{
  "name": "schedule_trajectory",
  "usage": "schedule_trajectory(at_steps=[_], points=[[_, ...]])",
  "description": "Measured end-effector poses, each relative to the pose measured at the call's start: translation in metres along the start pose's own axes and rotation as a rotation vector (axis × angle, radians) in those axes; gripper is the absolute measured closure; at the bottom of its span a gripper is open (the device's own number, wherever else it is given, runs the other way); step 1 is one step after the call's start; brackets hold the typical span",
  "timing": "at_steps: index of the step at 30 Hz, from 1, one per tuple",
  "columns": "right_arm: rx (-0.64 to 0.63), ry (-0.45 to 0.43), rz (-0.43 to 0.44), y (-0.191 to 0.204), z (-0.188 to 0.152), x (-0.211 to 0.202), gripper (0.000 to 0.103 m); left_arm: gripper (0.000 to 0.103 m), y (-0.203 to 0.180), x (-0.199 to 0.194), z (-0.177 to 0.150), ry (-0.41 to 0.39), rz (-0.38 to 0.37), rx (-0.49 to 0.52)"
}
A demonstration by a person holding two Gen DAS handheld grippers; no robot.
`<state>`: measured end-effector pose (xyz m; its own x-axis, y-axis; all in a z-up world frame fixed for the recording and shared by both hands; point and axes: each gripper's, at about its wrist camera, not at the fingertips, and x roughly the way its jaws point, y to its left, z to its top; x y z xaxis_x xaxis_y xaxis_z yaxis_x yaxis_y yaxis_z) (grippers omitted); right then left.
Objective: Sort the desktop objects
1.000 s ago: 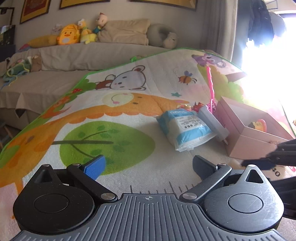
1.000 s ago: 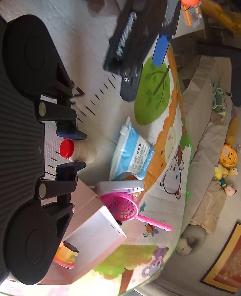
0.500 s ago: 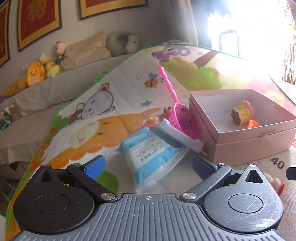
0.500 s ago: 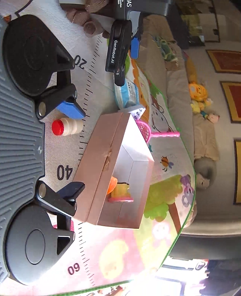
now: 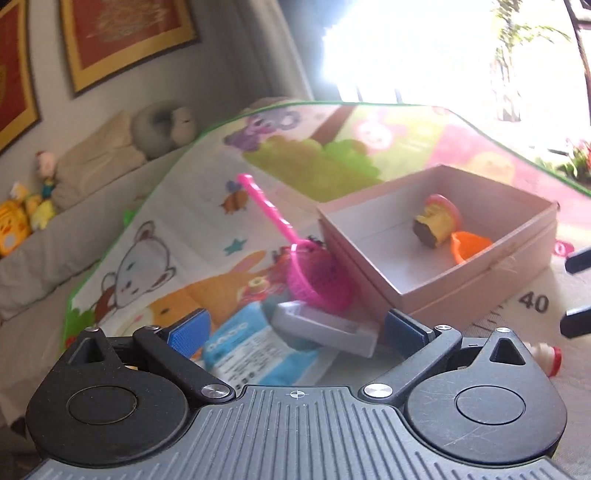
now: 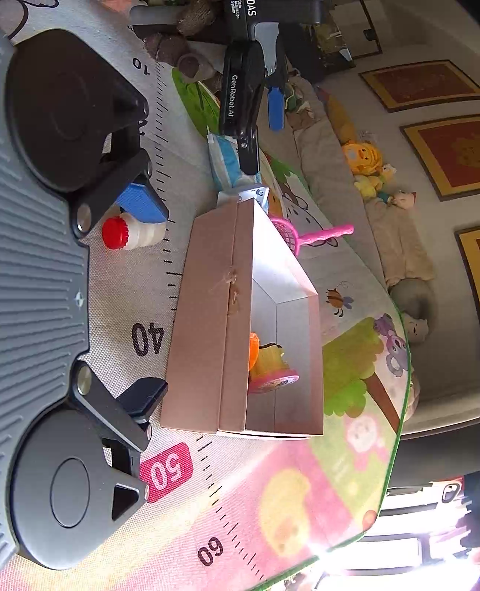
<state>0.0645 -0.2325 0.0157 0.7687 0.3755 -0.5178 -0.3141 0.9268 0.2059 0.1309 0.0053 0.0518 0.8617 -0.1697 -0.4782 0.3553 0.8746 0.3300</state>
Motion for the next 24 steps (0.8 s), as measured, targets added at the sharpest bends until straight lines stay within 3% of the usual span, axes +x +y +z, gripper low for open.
schedule_trajectory(at_steps=[3, 7, 14, 19, 24], points=[[0.011, -0.006, -0.004, -0.002, 0.001, 0.0, 0.008, 0.0, -0.015, 0.02, -0.003, 0.037, -0.043, 0.086], [0.026, 0.012, -0.002, -0.003, 0.002, 0.003, 0.005, 0.0, -0.017, 0.037, -0.007, 0.057, -0.111, 0.121], [0.059, 0.044, 0.008, -0.006, 0.001, 0.008, 0.003, 0.0, 0.004, 0.051, -0.003, 0.065, -0.198, 0.117], [0.071, 0.065, 0.007, -0.006, -0.001, 0.01, 0.002, 0.0, 0.015, 0.059, -0.002, 0.073, -0.203, 0.151], [0.074, 0.074, 0.006, -0.006, -0.003, 0.01, 0.0, 0.0, 0.015, 0.055, -0.008, 0.051, -0.29, 0.088]])
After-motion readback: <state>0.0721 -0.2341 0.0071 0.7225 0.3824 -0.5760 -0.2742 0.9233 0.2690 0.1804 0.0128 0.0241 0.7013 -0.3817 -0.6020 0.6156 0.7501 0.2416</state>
